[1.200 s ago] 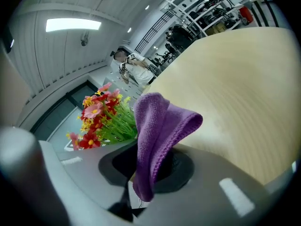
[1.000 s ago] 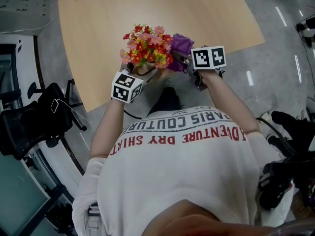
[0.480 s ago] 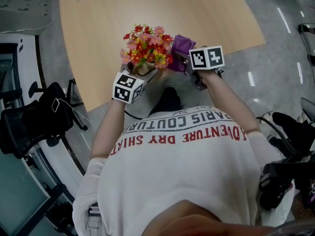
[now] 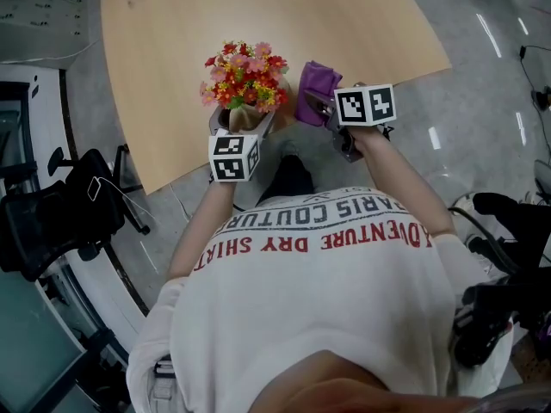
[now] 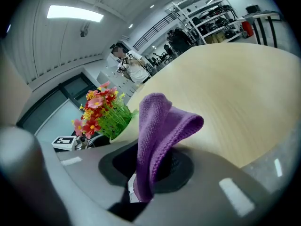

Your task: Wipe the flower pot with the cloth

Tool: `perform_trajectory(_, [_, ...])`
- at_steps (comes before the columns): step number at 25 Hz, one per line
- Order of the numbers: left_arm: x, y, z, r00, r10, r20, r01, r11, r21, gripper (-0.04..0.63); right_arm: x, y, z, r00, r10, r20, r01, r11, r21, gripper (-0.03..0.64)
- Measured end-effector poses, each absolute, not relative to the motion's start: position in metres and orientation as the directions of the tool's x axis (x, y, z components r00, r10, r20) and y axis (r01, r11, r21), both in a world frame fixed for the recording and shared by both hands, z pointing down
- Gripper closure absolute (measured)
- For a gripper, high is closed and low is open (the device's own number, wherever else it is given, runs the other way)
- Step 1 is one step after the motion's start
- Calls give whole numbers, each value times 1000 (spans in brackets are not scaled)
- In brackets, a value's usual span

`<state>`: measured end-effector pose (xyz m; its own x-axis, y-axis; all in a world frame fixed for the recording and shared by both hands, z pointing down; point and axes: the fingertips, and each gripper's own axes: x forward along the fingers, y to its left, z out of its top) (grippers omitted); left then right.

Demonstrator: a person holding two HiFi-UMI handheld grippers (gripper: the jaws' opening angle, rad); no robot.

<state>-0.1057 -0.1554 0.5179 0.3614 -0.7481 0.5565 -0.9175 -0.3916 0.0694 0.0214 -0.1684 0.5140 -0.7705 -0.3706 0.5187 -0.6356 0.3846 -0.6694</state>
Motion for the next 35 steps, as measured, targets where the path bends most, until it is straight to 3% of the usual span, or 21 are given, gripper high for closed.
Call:
perform_trajectory(8, [-99, -162, 510, 261, -806, 532, -953, -302, 11, 161, 29, -158, 504, -778, -387, 494, -623, 381, -683, 557])
perform_trajectory(15, [-99, -167, 508, 363, -763, 535, -909, -417, 22, 176, 23, -165, 498, -800, -363, 478, -596, 393, -700, 557])
perform_trajectory(25, [-111, -167, 509, 561, -629, 538, -756, -654, 25, 178, -2, -171, 482, -851, -299, 432, -525, 449, -724, 557])
perform_trajectory(35, [-116, -167, 511, 612, -604, 510, -714, -699, 30, 178, -27, -178, 485, -871, -213, 442, -488, 474, -733, 557])
